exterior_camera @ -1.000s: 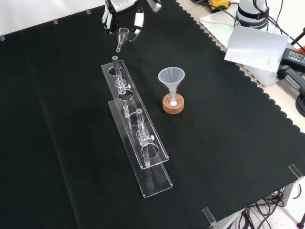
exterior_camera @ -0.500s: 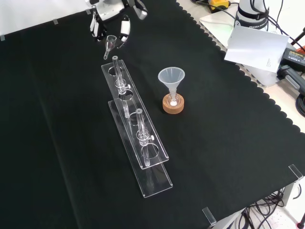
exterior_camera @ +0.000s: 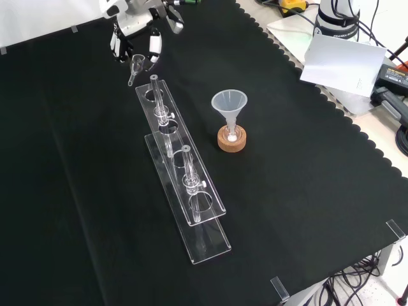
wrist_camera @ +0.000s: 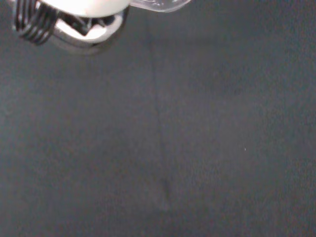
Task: Put the weighing funnel back on the table.
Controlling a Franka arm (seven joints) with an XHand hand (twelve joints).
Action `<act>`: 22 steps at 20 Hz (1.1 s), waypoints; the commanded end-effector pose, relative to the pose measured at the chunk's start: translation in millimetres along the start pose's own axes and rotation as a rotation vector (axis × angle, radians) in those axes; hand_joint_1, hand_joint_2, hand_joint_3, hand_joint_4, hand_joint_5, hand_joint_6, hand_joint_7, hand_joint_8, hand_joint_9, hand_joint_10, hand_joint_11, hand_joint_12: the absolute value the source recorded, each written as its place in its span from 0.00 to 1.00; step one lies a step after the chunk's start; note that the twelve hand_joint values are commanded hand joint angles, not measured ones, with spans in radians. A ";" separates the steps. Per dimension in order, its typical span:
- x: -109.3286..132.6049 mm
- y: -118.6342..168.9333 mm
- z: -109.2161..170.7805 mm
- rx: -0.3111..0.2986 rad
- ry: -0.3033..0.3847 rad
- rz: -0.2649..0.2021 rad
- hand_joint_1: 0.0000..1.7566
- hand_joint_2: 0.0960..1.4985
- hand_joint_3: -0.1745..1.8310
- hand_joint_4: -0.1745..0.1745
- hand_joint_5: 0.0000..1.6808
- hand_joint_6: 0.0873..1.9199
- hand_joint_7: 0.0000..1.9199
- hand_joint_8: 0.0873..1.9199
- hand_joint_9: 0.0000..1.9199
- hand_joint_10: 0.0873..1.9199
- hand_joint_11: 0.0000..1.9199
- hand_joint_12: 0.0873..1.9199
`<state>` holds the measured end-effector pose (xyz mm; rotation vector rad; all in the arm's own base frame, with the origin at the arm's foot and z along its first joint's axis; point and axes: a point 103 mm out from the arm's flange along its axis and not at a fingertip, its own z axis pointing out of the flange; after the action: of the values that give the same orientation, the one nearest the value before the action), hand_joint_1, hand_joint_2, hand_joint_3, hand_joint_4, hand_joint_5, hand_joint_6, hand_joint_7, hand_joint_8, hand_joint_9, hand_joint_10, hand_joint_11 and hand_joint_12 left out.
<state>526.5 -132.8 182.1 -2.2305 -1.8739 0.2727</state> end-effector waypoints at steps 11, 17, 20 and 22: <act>0.7 25.3 61.9 0.017 0.012 -0.055 0.63 0.41 0.41 1.00 0.74 0.34 0.41 0.29 0.64 0.01 0.54 0.44; -2.6 30.9 75.9 0.030 -0.006 -0.067 0.63 0.41 0.41 1.00 0.74 0.34 0.40 0.29 0.64 0.01 0.54 0.44; -7.4 32.2 78.6 0.029 -0.002 -0.070 0.63 0.41 0.41 1.00 0.74 0.34 0.40 0.29 0.64 0.01 0.54 0.44; -7.1 33.0 79.6 0.032 -0.006 -0.074 0.63 0.41 0.41 1.00 0.74 0.34 0.40 0.29 0.64 0.01 0.54 0.44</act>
<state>533.4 -139.1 98.4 -2.1423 -1.9284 0.2914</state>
